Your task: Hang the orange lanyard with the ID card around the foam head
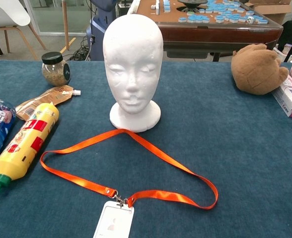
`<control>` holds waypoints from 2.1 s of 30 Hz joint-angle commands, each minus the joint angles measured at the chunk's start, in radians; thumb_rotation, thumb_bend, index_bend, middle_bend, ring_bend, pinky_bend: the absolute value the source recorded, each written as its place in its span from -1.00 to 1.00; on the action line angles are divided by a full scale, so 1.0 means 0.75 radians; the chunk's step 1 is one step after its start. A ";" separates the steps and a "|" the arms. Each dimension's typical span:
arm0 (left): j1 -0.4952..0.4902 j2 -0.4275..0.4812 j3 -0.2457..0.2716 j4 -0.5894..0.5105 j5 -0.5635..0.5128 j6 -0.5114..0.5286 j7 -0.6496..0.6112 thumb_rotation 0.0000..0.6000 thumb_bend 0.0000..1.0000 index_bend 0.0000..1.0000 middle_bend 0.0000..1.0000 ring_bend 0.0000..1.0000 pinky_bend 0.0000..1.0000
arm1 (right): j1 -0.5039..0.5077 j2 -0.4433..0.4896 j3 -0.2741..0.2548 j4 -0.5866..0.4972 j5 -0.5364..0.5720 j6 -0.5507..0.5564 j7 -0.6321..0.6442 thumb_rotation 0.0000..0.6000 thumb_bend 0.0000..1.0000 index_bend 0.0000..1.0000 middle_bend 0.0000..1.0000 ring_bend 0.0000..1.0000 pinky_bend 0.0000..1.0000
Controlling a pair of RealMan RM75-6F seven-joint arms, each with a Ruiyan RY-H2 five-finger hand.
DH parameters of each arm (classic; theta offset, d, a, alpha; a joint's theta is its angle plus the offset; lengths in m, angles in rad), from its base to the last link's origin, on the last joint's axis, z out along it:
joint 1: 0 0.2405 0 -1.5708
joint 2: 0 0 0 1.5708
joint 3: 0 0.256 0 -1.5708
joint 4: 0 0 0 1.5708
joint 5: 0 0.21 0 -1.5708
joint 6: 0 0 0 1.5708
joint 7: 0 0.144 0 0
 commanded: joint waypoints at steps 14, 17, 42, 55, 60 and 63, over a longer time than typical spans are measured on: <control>-0.361 -0.139 -0.103 -0.099 -0.367 -0.428 0.353 1.00 -0.66 -0.40 0.39 0.51 0.71 | -0.015 0.013 -0.013 0.011 0.020 -0.002 0.022 1.00 -0.30 -0.17 0.18 0.15 0.24; -0.397 -0.188 -0.103 -0.087 -0.450 -0.443 0.449 1.00 -0.66 -0.41 0.48 0.58 0.76 | -0.021 0.018 -0.017 0.018 0.024 0.000 0.031 1.00 -0.30 -0.17 0.18 0.15 0.24; -0.603 -0.546 -0.070 0.147 -1.021 -0.369 0.816 1.00 -0.66 -0.28 0.68 0.73 0.88 | -0.042 0.021 -0.024 0.047 0.046 0.002 0.066 1.00 -0.30 -0.17 0.18 0.15 0.24; -0.652 -0.630 -0.066 0.221 -1.155 -0.338 0.873 1.00 -0.60 -0.23 0.70 0.76 0.90 | -0.067 0.027 -0.027 0.058 0.053 0.027 0.092 1.00 -0.30 -0.17 0.18 0.15 0.24; -0.666 -0.652 -0.068 0.240 -1.188 -0.334 0.883 1.00 -0.59 -0.21 0.71 0.76 0.90 | -0.079 0.027 -0.028 0.067 0.052 0.042 0.107 1.00 -0.30 -0.17 0.18 0.15 0.24; -0.672 -0.661 -0.066 0.244 -1.199 -0.333 0.886 1.00 -0.57 -0.21 0.71 0.77 0.90 | -0.083 0.026 -0.030 0.075 0.054 0.041 0.117 1.00 -0.30 -0.17 0.18 0.15 0.24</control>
